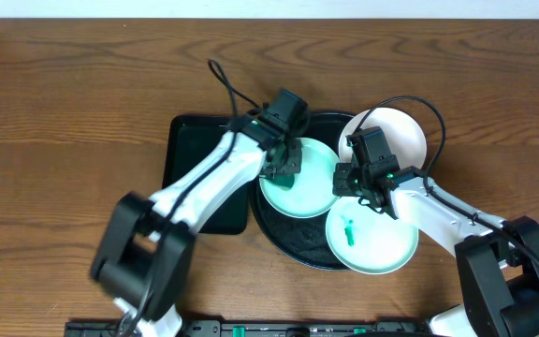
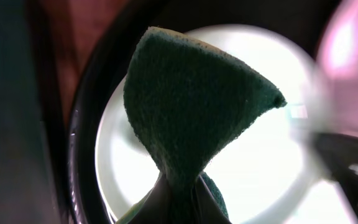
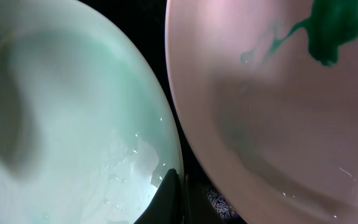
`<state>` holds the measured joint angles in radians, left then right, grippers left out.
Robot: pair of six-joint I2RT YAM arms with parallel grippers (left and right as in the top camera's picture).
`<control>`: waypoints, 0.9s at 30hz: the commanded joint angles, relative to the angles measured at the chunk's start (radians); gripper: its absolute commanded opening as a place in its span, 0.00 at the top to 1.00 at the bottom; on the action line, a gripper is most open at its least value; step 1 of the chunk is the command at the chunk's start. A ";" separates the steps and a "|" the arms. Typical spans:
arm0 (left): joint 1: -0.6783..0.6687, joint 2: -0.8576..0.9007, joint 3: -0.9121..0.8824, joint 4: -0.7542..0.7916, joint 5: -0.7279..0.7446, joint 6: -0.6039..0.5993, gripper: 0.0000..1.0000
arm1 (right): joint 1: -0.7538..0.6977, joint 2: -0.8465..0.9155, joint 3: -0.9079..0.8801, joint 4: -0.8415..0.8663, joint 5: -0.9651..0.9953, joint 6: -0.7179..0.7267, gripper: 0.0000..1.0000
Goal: Clean dirty plates on tray and stack at the side
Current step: 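Carry the sponge with the left gripper back over the black tray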
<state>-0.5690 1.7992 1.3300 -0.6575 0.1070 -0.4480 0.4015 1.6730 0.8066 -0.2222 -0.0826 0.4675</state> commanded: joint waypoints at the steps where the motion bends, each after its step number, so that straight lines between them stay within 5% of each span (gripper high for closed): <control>1: 0.015 -0.124 0.002 0.000 0.013 -0.002 0.93 | 0.006 -0.007 -0.002 0.005 -0.005 0.007 0.99; 8: 0.110 -0.255 0.002 -0.101 -0.094 0.007 0.92 | 0.006 -0.007 -0.002 0.005 -0.005 0.007 0.99; 17: 0.284 -0.235 -0.013 -0.297 -0.106 0.170 0.92 | 0.006 -0.007 -0.002 0.006 -0.005 0.007 0.99; 27: 0.378 -0.231 -0.190 -0.192 -0.117 0.171 0.92 | 0.006 -0.007 -0.002 0.005 -0.005 0.007 0.99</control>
<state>-0.1982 1.5604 1.1725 -0.8722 0.0151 -0.2977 0.4015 1.6730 0.8066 -0.2214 -0.0826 0.4675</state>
